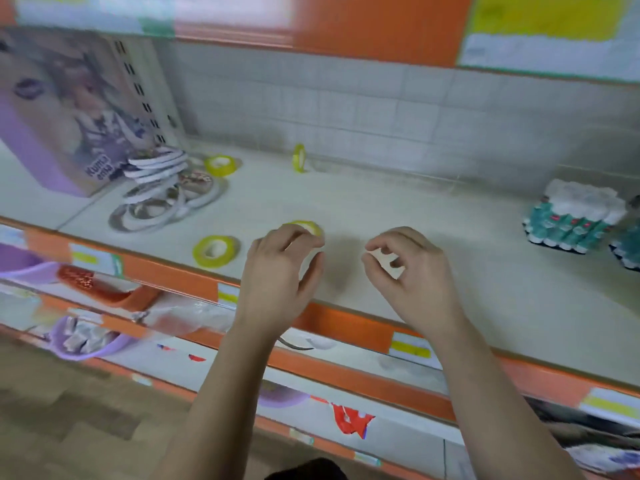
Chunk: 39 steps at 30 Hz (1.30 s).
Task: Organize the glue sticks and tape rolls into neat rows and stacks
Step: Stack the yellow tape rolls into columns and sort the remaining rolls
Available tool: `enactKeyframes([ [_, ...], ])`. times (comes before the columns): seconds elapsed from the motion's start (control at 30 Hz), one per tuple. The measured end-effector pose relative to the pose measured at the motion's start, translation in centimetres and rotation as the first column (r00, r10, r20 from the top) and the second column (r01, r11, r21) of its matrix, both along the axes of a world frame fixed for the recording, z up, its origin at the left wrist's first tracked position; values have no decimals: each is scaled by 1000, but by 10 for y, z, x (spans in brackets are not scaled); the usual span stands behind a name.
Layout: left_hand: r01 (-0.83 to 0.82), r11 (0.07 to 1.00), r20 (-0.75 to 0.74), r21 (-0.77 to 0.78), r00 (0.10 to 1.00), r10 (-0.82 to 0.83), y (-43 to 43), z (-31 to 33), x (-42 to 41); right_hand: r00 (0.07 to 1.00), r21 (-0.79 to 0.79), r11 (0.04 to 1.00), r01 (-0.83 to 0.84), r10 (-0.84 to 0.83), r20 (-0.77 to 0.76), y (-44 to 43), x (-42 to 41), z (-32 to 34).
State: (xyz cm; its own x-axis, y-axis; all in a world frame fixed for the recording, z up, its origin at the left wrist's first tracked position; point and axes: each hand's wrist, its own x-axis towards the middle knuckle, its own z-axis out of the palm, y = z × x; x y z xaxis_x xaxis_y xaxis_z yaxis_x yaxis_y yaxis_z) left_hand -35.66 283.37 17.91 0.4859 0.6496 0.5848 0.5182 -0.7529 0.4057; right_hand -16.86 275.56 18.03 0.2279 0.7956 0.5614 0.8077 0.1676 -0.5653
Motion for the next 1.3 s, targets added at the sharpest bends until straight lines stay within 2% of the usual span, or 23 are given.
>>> enactKeyframes([
  [0.23, -61, 998, -2, -13, 998, 61, 38, -8, -78, 1000, -142, 990, 9, -7, 11, 59, -55, -2],
  [0.33, -60, 998, 5, -35, 998, 61, 52, -13, -97, 999, -255, 966, 37, -27, 42, 76, -66, -6],
  [0.5, -78, 994, 9, -72, 997, 79, 64, -18, -115, 990, -319, 940, 118, -84, 116, 91, -72, -19],
  [1.0, -114, 954, -115, -276, 990, 85, 84, -10, -122, 990, -267, 954, 137, -126, 58, 85, -72, -17],
  [1.13, -77, 969, -116, -237, 992, 51, 87, -13, -112, 989, -204, 968, 145, -139, 44, 81, -70, -16],
  [1.3, 23, 979, -40, -204, 999, -31, 79, -6, -88, 983, -106, 977, 186, -183, 34, 67, -61, -6],
])
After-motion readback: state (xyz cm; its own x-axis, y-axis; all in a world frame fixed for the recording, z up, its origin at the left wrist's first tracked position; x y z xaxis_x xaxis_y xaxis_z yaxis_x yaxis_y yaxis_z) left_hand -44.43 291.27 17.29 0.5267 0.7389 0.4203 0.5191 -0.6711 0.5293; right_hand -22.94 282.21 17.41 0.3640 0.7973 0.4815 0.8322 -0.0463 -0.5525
